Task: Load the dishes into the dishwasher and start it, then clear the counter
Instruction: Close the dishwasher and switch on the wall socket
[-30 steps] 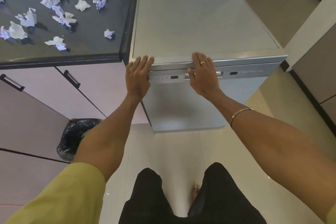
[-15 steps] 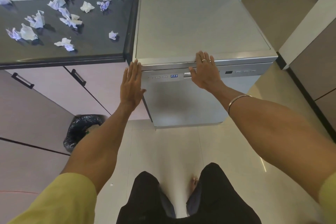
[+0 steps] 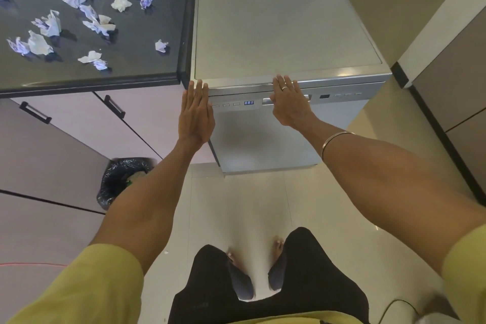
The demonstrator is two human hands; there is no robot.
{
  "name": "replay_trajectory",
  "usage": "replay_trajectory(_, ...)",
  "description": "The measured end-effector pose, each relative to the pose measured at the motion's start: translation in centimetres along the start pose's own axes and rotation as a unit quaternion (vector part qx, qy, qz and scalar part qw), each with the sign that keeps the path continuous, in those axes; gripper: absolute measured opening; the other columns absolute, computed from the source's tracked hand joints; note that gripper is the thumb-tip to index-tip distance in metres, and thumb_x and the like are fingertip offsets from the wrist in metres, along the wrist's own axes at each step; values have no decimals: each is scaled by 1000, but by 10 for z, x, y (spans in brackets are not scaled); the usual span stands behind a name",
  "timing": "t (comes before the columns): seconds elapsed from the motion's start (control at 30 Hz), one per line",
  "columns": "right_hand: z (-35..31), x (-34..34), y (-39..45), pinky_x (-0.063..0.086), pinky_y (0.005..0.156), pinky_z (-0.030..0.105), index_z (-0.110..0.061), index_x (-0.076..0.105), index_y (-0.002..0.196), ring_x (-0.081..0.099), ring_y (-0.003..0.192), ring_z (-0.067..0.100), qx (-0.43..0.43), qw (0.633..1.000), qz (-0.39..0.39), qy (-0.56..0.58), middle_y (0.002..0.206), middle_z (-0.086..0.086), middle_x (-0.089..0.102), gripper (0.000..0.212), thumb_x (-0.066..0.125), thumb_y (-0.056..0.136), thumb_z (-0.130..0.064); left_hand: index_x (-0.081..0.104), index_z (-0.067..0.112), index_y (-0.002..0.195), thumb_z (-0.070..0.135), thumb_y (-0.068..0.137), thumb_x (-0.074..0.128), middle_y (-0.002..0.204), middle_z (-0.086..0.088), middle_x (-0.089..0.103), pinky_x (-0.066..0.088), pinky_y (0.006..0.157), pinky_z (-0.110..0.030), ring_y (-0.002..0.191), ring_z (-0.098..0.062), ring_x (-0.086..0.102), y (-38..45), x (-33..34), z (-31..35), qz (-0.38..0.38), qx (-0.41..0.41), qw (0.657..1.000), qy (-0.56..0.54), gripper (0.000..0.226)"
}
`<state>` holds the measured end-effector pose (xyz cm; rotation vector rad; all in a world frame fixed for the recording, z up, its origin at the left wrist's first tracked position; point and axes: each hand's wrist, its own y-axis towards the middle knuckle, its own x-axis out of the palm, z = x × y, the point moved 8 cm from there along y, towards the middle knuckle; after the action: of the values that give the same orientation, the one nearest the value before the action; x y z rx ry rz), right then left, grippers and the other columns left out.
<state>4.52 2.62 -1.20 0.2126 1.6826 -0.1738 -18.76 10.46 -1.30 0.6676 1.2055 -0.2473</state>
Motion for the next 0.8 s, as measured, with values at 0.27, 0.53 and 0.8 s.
replay_trajectory(0.27, -9, -5, -2, 5, 124, 41, 1, 8, 155, 2, 152, 30, 4, 1000, -23, 11, 164, 15, 7, 59, 29, 103, -18, 17, 2, 155, 24, 106, 19, 163, -15, 14, 4, 125, -40, 152, -27, 5, 6, -1, 11, -35, -23, 999, -27, 54)
replay_trajectory(0.53, -10, -18, -6, 5, 124, 41, 1, 8, 155, 3, 152, 29, 6, 999, -41, 12, 164, 15, 6, 59, 29, 104, -19, 15, 1, 155, 24, 107, 20, 163, -15, 13, 2, 124, -38, 152, -26, 6, 7, -11, 11, -64, -50, 996, -41, 54)
replay_trajectory(0.8, -19, -54, -20, 8, 123, 44, 3, 8, 155, 4, 152, 32, 12, 997, -72, 21, 164, 17, 7, 61, 31, 103, -19, 13, 3, 156, 26, 107, 18, 164, -13, 10, 1, 124, -38, 152, -25, 2, 7, -47, 25, -97, -51, 993, -47, 54)
